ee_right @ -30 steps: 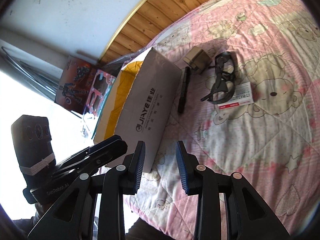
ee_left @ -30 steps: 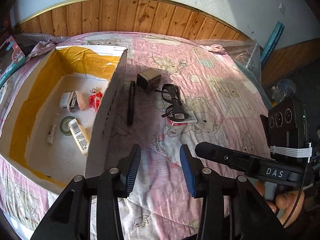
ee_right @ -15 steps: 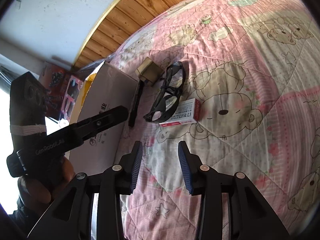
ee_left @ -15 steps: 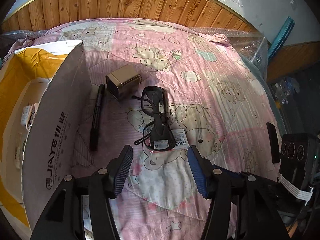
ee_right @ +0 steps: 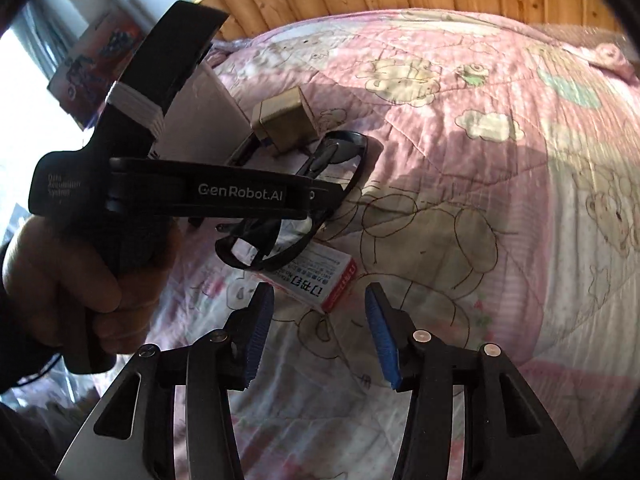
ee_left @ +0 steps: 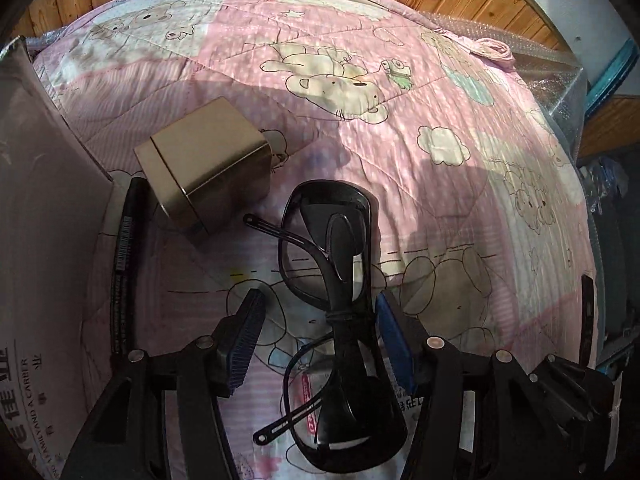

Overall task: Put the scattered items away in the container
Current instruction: 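Grasp the small white staples box with the right tool while the left tool grasps the black sunglasses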

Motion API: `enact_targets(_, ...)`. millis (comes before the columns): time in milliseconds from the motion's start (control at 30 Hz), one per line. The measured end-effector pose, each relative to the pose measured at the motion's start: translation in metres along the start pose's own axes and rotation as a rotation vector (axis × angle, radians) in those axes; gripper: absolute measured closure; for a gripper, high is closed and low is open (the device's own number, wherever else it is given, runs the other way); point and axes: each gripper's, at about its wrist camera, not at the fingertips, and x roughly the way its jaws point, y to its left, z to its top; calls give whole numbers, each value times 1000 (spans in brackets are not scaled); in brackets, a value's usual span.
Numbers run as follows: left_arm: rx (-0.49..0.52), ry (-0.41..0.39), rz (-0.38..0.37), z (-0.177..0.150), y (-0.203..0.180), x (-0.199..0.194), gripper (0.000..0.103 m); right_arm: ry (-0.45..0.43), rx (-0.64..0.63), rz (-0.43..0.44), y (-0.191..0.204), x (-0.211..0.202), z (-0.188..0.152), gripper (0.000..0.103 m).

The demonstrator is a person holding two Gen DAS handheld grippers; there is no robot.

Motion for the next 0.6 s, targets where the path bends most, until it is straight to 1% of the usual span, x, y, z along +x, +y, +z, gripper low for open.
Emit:
enact_targets(33,11,-20,-2,1,0,-1,67,7,-45,-3,1,2,2,52)
enact_targets(100,16,-42,15,2,5,-6,82,17,-148,-3,6,5,7,50)
enact_targets(200,-22,-42,-5,-2,20,-15,82,40,-293,37,18,11,10,46)
enact_targets(267,-50,-42,-4,-9,32,-22,82,63,-377,68,27,18,12,44)
enact_targets(333,-90,-41,-12,-16,46,-29,82,76,-457,54,36,30,14,43)
enact_targets(400,-111,-45,4,-24,57,-35,82,81,-511,32,42,43,16,41)
enact_targets(467,-134,-41,1,-32,66,-40,82,114,-517,9,41,57,18,44)
enact_targets(500,-133,-40,6,-35,69,-42,82,94,-517,14,40,56,19,47)
enact_targets(533,-124,-44,18,-39,69,-44,82,94,-487,24,36,55,21,62)
enact_targets(567,-120,-47,23,-41,70,-47,82,95,-430,42,29,53,25,64)
enact_targets(600,-120,-49,17,-44,70,-50,82,94,-362,82,20,50,28,64)
